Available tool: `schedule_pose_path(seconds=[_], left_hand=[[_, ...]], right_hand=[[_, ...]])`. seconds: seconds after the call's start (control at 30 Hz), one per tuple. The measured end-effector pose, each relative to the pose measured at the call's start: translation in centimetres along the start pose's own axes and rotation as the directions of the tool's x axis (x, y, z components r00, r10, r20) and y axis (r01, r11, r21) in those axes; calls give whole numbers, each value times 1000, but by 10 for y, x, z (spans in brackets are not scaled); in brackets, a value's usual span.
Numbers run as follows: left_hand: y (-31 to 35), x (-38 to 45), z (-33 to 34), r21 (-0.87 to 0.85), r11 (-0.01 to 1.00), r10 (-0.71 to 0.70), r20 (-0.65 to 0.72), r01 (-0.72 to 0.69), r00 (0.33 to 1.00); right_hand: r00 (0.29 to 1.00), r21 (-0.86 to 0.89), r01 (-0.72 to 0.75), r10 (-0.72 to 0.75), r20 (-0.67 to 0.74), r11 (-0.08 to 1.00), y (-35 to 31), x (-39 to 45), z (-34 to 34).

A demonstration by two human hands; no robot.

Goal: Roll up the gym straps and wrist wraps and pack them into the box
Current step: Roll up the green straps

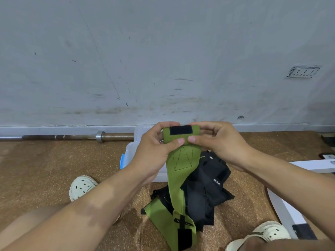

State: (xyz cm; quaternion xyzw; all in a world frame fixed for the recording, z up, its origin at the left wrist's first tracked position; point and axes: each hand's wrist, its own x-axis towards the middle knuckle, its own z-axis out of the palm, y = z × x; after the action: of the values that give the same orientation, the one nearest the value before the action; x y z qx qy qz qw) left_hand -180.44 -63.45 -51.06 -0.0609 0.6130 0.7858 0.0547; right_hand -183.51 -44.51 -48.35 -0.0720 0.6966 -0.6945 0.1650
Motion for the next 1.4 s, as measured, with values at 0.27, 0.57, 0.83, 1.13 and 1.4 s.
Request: schedule_pose_path(seconds=[0.27, 0.57, 0.83, 1.13, 1.4], left_hand=[[3, -4, 7, 65, 989, -145, 181, 136, 973], [2, 0, 4, -57, 985, -158, 75, 162, 985], [0, 1, 3, 20, 996, -84, 79, 83, 993], [-2, -2, 5, 60, 994, -103, 110, 97, 989], [6, 0, 5, 56, 965, -261, 202, 255, 944]], right_hand=[[974, -123, 173, -188, -126, 977, 1, 0, -3], [985, -202, 159, -168, -28, 966, 3, 3, -5], [1000, 7, -23, 24, -17, 1000, 4, 8, -11], [994, 33, -107, 108, -31, 994, 11, 6, -12], [997, 63, 25, -20, -74, 998, 3, 2, -9]])
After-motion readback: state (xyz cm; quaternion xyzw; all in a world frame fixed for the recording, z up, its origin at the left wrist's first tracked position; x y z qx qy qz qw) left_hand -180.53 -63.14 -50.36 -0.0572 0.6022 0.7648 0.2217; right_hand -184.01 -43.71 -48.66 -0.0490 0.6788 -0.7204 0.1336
